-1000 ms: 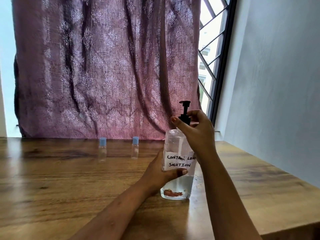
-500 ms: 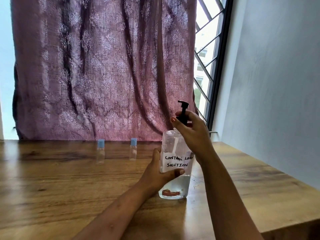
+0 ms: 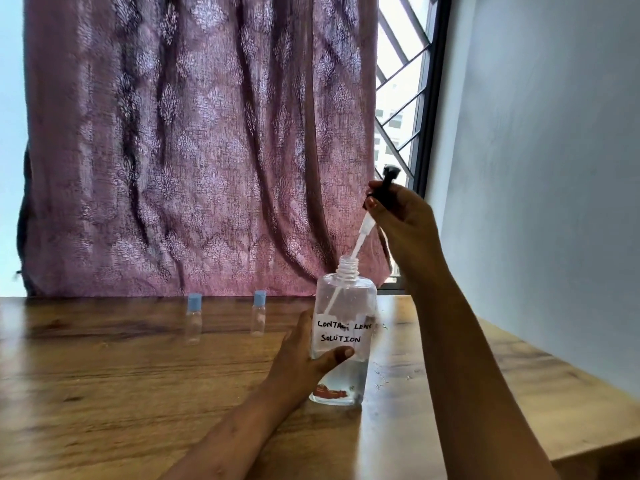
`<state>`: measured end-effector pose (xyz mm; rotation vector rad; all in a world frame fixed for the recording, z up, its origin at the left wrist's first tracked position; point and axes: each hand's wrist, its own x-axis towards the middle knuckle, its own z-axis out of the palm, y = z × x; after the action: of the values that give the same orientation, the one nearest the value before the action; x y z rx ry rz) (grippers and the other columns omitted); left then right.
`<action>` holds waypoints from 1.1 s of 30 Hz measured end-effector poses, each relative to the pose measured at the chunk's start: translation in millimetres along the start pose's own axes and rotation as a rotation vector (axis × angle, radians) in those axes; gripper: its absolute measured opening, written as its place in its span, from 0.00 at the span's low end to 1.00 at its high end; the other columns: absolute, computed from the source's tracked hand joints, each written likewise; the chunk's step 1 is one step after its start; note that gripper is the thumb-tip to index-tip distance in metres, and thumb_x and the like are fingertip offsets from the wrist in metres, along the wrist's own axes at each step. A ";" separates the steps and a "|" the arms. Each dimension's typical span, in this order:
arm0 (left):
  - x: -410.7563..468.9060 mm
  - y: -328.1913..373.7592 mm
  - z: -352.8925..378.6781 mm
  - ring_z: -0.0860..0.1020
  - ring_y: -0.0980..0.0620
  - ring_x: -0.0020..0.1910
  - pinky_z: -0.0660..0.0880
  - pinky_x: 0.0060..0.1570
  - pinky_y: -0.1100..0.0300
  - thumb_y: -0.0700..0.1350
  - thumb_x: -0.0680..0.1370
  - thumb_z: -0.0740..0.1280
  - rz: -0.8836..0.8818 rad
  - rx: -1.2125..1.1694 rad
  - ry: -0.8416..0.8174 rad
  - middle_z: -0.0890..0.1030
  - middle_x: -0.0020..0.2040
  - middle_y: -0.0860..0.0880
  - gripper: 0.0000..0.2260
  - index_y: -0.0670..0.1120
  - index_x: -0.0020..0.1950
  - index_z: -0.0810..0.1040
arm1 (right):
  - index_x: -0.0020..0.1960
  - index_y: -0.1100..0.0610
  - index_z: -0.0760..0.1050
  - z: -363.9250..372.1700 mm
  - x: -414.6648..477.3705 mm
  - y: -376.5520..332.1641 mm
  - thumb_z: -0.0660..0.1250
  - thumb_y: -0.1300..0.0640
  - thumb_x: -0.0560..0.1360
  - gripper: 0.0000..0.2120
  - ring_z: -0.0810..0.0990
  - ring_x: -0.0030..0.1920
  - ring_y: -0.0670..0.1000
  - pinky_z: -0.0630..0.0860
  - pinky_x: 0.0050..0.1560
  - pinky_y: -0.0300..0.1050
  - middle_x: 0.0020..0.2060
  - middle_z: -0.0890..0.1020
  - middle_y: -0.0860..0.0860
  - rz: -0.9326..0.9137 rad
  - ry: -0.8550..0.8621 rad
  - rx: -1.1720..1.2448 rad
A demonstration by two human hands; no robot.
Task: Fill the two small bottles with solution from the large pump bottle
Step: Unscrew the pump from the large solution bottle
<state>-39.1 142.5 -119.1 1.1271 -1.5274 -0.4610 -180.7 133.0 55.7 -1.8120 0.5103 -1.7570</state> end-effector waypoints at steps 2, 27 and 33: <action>-0.5 -0.3 0.3 0.79 0.63 0.52 0.77 0.49 0.65 0.64 0.65 0.72 -0.009 0.008 0.023 0.81 0.54 0.59 0.31 0.58 0.64 0.66 | 0.60 0.58 0.76 -4.7 11.7 -12.9 0.66 0.64 0.75 0.13 0.79 0.55 0.50 0.72 0.63 0.45 0.51 0.81 0.51 -0.031 0.027 0.024; 20.9 7.8 8.5 0.68 0.42 0.68 0.69 0.63 0.47 0.68 0.60 0.72 -0.318 0.371 0.131 0.68 0.71 0.45 0.48 0.47 0.71 0.57 | 0.57 0.61 0.73 -57.2 -28.4 48.3 0.75 0.67 0.66 0.21 0.78 0.41 0.35 0.73 0.42 0.26 0.45 0.81 0.53 -0.093 0.361 -0.234; 19.8 7.6 1.6 0.67 0.42 0.69 0.67 0.66 0.47 0.64 0.64 0.73 -0.345 0.330 0.141 0.66 0.72 0.43 0.46 0.44 0.72 0.56 | 0.51 0.53 0.75 -49.1 -64.7 135.5 0.75 0.62 0.63 0.18 0.81 0.46 0.54 0.77 0.49 0.42 0.43 0.82 0.52 0.056 0.279 -0.430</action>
<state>-42.0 129.0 -102.9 1.6593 -1.3181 -0.3570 -219.1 62.5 -80.4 -1.8048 1.1125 -1.9846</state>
